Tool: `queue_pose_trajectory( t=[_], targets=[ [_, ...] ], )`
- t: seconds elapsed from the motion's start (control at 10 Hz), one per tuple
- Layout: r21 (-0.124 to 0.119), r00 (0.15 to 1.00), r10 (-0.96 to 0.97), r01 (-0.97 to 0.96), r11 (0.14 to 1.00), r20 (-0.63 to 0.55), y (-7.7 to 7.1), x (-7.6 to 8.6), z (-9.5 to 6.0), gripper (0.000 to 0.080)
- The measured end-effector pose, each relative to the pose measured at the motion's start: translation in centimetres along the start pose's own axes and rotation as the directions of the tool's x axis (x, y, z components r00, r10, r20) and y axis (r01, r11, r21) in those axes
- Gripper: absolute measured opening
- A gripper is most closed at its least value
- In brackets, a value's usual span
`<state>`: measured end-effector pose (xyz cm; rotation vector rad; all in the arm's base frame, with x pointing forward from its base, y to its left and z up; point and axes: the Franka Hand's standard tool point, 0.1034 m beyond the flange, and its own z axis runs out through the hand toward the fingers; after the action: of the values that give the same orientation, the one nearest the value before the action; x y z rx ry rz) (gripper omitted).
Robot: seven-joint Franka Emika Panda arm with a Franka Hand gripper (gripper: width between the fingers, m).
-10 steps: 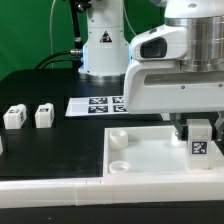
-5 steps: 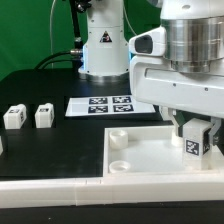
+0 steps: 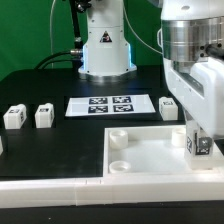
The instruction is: Assemble one leg
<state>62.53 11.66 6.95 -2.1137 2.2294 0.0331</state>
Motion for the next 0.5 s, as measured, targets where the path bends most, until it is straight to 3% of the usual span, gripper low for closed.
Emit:
queue_pose_trajectory(
  t=[0.3,0.4,0.5],
  targets=[
    [-0.003,0.983,0.184,-0.184,0.983,0.019,-0.05,0.03,-0.01,0.0291],
    [-0.002,0.987,0.163,-0.163,0.987,0.019,-0.04,-0.01,-0.01,0.0291],
    [-0.002,0.987,0.161,-0.161,0.987,0.019,-0.03,-0.05,-0.01,0.0471]
  ],
)
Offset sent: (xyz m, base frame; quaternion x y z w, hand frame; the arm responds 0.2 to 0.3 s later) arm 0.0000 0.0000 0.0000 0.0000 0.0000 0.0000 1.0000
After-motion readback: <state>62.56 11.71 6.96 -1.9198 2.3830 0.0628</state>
